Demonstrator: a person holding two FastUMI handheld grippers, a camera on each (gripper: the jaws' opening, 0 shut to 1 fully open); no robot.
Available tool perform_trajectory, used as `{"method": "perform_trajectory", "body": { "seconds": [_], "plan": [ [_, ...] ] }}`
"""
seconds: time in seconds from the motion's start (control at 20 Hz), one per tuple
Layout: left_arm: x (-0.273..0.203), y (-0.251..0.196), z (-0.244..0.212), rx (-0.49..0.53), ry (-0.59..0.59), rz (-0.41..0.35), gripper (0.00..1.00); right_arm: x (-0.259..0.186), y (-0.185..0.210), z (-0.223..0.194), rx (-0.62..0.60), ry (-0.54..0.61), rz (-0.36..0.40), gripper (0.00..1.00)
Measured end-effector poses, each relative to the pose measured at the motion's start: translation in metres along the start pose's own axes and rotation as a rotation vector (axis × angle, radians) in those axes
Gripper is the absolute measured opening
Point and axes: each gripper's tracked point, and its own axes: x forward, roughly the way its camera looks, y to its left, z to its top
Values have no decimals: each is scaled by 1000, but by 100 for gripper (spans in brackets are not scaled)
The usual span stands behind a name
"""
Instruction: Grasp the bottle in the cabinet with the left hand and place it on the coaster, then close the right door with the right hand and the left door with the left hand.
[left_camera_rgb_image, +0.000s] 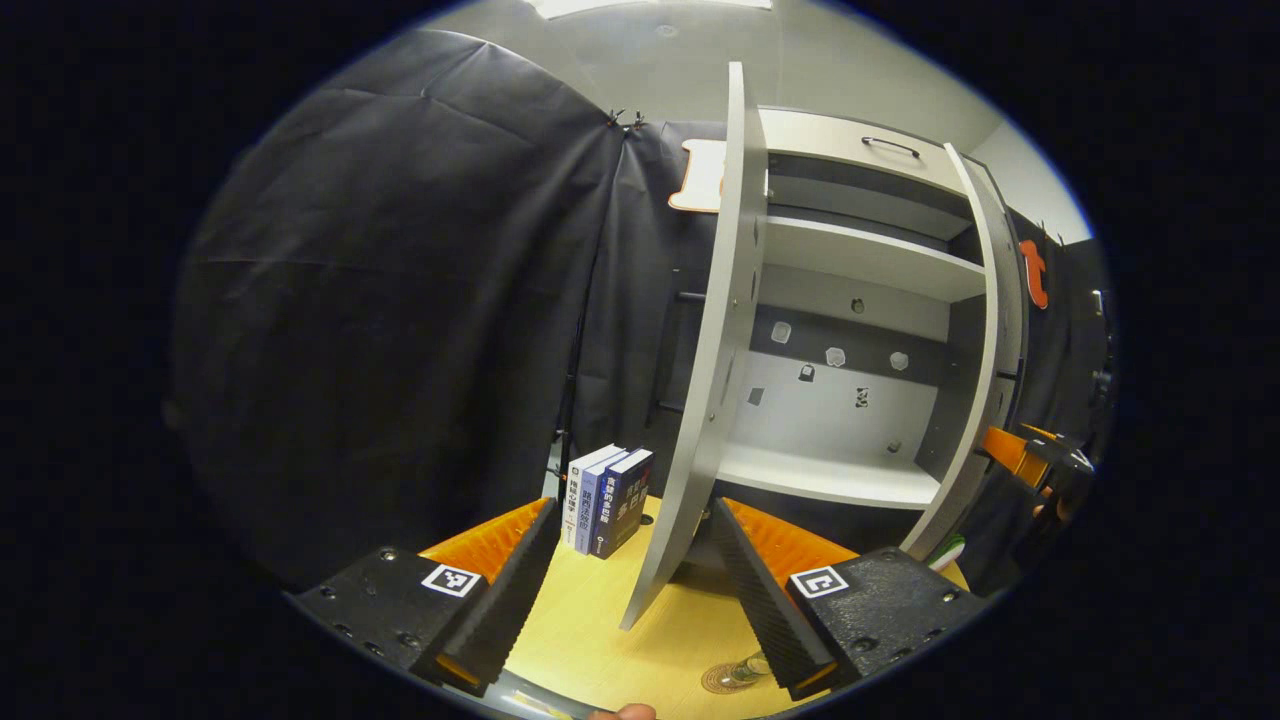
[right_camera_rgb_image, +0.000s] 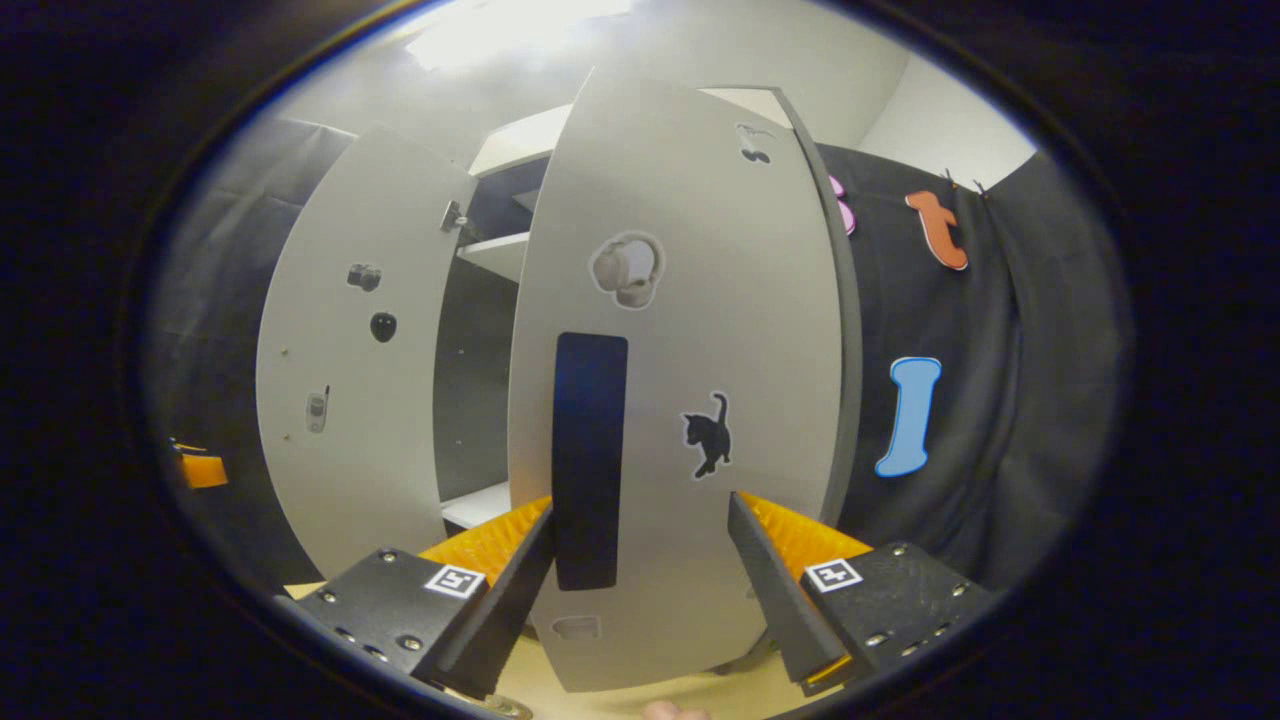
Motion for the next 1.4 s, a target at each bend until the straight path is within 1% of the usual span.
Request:
{"method": "perform_trajectory", "body": {
  "seconds": [0.2, 0.25, 0.3, 0.35, 0.55, 0.6, 0.65, 0.85, 0.95, 1.0, 1.1, 1.15, 1.2, 1.35, 1.4],
  "plan": [
    [1, 4, 1, 9, -5, 26, 96, 23, 9, -4, 10, 5, -11, 100],
    [1, 6, 2, 12, -6, 33, 100, 27, 11, -5, 14, 6, -11, 100],
    [2, 10, 2, 15, -7, 41, 97, 32, 13, -5, 20, 5, -11, 98],
    [3, 15, 2, 19, -8, 52, 97, 35, 15, -6, 26, 8, -10, 100],
    [-1, 33, 5, 16, -15, 90, 97, 52, 21, -9, 52, 21, -8, 100],
    [-1, 35, 6, 13, -18, 96, 100, 55, 22, -9, 55, 21, -12, 100],
    [-1, 39, 7, 10, -22, 103, 96, 58, 23, -9, 56, 22, -18, 100],
    [-1, 50, 10, 5, -35, 129, 96, 71, 27, -10, 45, 24, -37, 100],
    [1, 53, 10, 6, -36, 136, 97, 78, 28, -12, 58, 26, -35, 100],
    [1, 55, 9, 8, -36, 140, 96, 81, 28, -12, 69, 29, -32, 97],
    [2, 58, 10, 12, -39, 145, 97, 86, 28, -13, 64, 28, -50, 97],
    [2, 59, 11, 12, -40, 147, 97, 89, 28, -13, 52, 27, -63, 100],
    [3, 59, 11, 12, -41, 148, 93, 91, 29, -14, 46, 27, -73, 100],
    [5, 62, 12, 20, -42, 150, 93, 98, 30, -15, 42, 17, -107, 100],
    [7, 64, 13, 27, -40, 152, 96, 100, 30, -16, 37, 13, -119, 97]
  ]
}}
